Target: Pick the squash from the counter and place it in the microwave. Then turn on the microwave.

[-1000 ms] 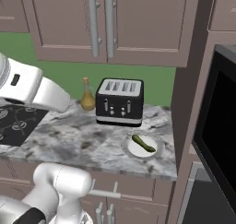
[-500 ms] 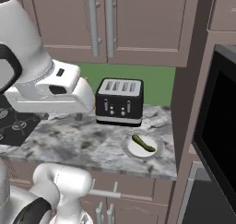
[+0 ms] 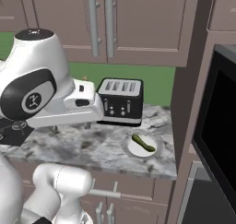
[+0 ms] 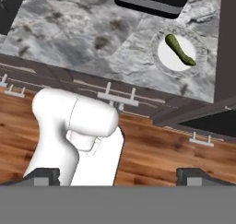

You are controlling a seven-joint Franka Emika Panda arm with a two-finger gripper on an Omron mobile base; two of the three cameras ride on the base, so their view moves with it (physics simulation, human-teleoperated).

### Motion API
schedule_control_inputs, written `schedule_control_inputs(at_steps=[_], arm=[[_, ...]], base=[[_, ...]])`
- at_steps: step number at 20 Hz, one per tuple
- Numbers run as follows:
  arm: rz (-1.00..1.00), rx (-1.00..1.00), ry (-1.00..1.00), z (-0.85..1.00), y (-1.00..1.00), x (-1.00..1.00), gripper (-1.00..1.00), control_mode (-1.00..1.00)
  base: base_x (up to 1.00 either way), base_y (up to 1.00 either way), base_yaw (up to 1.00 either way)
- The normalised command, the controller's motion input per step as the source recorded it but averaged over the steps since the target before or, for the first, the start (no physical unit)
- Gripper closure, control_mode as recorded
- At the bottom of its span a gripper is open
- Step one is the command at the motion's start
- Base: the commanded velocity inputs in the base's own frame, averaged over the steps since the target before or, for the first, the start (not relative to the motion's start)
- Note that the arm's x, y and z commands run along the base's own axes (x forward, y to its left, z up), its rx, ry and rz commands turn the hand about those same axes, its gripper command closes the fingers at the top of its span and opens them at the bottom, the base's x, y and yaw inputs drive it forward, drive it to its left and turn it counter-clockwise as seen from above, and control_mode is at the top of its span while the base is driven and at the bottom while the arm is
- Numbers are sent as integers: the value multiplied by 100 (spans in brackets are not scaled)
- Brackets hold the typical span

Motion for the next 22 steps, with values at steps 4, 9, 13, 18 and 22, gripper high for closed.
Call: schedule_control_inputs(at_steps=[4, 9, 13, 18, 22], arm=[[14, 0, 0, -41, -3, 12, -100, -100], [9, 0, 0, -37, -3, 22, -100, -100], [4, 0, 0, -28, -16, 21, -100, -100], [0, -3, 0, -23, -22, 24, -100, -100], [0, -2, 0, -22, -18, 31, -100, -100]], base=[[0, 0, 0], [0, 0, 0], [0, 0, 0], [0, 0, 0], [0, 0, 0]])
